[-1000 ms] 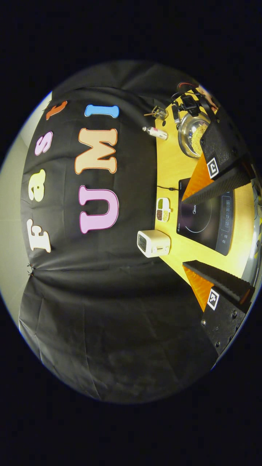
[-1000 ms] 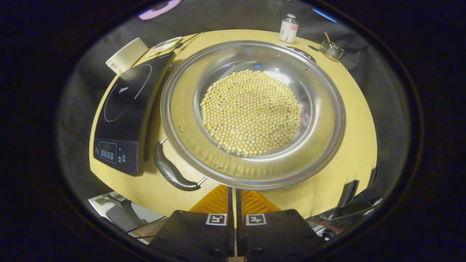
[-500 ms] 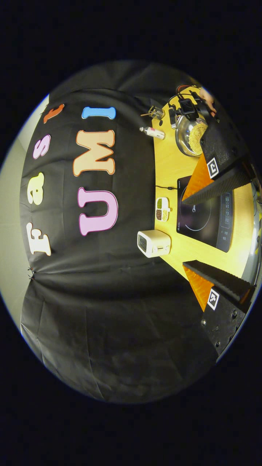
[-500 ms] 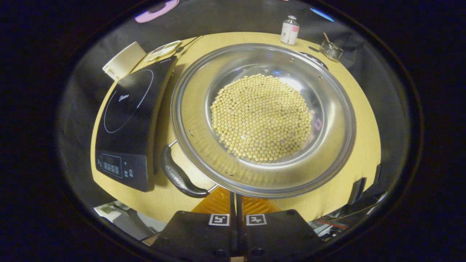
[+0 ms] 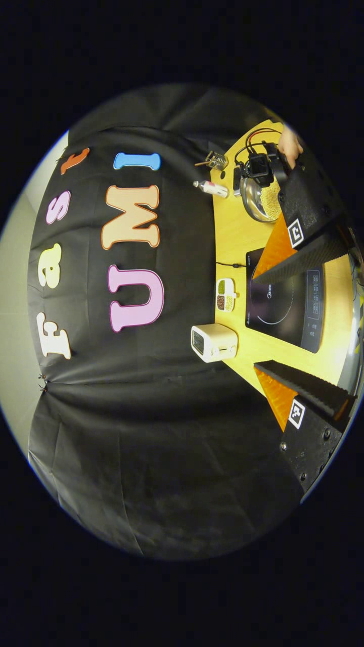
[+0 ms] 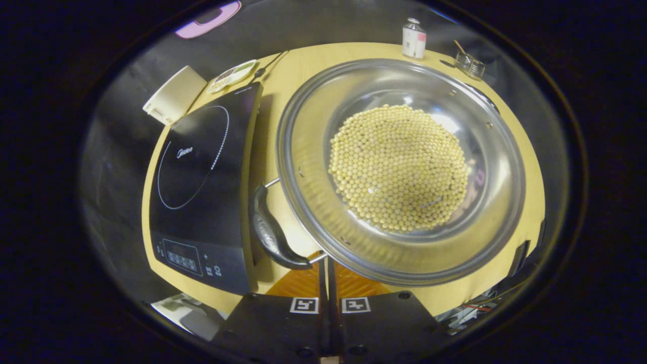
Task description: First push the handle of the pot to place it horizontally, then grasp the pot with both hands and set it on the induction cooktop.
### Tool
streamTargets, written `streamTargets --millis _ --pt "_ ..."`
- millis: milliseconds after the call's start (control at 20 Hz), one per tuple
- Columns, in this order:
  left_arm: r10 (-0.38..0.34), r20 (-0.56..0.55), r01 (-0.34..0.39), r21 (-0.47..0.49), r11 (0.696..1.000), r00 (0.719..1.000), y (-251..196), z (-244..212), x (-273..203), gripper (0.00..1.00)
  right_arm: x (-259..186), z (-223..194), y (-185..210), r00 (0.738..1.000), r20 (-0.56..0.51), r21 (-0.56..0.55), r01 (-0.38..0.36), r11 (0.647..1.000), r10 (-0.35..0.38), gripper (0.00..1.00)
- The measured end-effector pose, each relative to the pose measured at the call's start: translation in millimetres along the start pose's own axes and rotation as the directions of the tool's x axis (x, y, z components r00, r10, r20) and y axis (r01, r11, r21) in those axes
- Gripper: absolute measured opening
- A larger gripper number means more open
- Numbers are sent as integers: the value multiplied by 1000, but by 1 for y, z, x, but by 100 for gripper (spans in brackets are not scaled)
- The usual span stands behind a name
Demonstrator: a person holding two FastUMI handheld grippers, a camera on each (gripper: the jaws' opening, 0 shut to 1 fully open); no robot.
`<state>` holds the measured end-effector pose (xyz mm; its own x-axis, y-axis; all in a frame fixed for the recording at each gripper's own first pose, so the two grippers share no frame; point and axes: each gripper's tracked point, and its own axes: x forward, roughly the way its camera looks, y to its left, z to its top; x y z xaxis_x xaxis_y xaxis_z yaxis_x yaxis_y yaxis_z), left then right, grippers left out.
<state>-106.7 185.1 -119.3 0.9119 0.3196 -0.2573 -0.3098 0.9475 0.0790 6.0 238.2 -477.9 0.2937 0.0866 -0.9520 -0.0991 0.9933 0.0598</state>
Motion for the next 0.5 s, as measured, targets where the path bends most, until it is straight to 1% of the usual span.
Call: streamTargets --millis 250,300,350,500 --pt "15 -10 -15 -2 1000 1000 8 -7 -4 93 8 19 22 1000 23 10 -12 1000 12 2" --pt "19 -13 -19 -6 1000 1000 9 -7 -4 93 9 22 25 1000 24 9 -12 1000 12 0" --pt "23 -15 -23 -11 1000 1000 12 -9 -4 92 11 24 28 1000 29 9 -9 1000 8 2" --pt "29 -20 -30 -33 999 999 15 -12 -5 93 13 32 38 999 41 4 -10 1000 10 2"
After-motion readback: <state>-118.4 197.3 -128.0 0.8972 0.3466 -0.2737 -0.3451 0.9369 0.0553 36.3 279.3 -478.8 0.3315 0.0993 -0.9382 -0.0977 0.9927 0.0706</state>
